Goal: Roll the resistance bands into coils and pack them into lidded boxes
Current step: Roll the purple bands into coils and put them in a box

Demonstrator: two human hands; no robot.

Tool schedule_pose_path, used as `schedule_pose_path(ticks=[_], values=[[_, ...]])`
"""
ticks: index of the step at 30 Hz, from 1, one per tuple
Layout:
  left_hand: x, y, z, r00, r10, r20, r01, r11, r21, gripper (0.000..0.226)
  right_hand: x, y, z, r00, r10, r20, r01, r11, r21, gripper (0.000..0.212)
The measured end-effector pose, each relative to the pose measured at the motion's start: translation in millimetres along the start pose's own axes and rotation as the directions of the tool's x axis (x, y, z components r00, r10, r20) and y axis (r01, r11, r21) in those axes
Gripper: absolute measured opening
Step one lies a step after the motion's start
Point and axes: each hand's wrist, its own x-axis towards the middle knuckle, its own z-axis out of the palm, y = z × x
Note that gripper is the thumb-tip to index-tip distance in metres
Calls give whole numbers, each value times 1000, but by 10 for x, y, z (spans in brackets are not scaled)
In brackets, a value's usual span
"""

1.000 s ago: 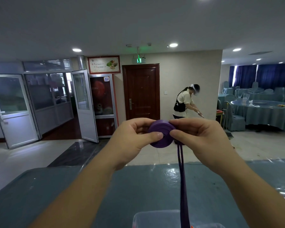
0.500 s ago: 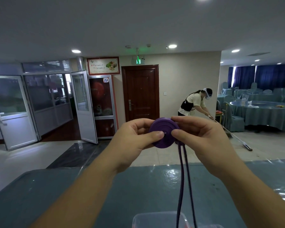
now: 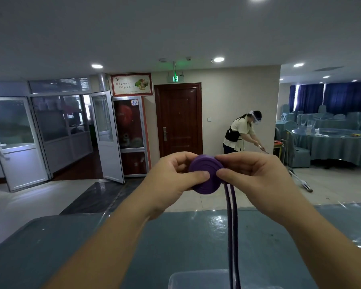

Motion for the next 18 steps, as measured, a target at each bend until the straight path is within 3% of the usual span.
schedule_pose_path(ticks=[2, 8, 13, 18], values=[[-3, 19, -42, 1000, 8, 29, -10, 997, 70, 29, -9, -5, 9, 1000, 5, 1, -5, 1000, -10, 29], [-41, -24, 24, 1000, -14, -24, 11, 992, -126, 29, -5, -8, 53, 999, 22, -47, -16, 994, 110, 29], [-11, 6, -83, 998, 58, -12, -57, 997, 59, 28, 12, -61, 62, 1000, 1, -17, 0, 998, 68, 27], [-48, -19, -12, 995, 66, -81, -73, 994, -86, 30, 7, -63, 72, 999, -4, -41, 9, 992, 123, 30]])
